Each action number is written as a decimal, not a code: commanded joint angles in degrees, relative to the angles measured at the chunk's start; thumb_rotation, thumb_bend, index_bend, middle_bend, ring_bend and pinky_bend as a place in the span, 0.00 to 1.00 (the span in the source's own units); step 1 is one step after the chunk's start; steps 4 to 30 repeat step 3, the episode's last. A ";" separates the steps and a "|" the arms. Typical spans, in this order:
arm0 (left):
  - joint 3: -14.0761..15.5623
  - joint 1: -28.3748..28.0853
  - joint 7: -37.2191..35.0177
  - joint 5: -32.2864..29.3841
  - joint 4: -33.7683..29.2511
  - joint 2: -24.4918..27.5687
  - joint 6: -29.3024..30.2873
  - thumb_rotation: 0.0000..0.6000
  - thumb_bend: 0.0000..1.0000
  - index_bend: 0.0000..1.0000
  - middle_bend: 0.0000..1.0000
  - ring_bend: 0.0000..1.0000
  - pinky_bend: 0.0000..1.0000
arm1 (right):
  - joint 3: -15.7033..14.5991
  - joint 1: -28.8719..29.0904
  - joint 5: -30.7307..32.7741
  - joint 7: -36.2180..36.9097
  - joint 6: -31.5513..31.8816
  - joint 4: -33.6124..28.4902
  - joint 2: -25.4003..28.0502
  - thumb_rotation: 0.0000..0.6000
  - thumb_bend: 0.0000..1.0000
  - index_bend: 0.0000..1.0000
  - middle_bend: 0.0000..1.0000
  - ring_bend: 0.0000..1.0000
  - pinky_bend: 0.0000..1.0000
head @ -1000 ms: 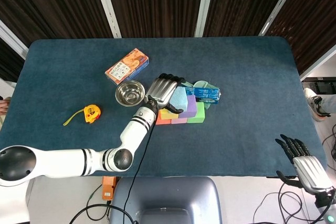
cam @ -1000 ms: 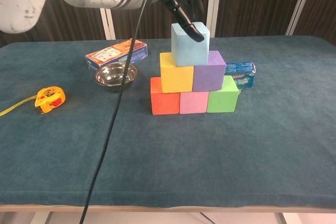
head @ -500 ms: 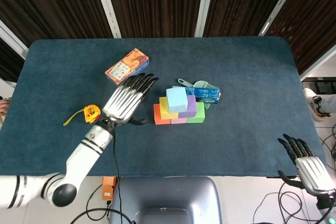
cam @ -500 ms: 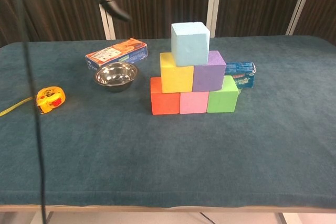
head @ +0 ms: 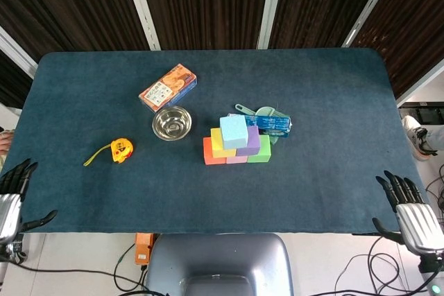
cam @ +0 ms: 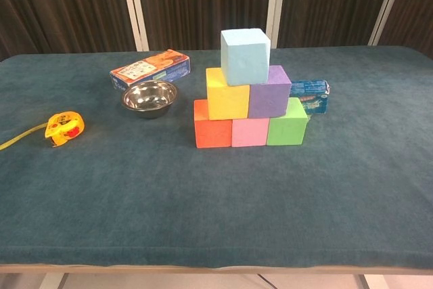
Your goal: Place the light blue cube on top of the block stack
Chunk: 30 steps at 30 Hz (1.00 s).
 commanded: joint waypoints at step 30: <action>2.69 6.16 0.37 8.36 4.85 -4.01 5.45 1.00 0.00 0.00 0.00 0.00 0.10 | -0.20 -0.18 -0.87 -2.59 0.09 -0.95 -1.05 1.00 0.24 0.00 0.00 0.00 0.00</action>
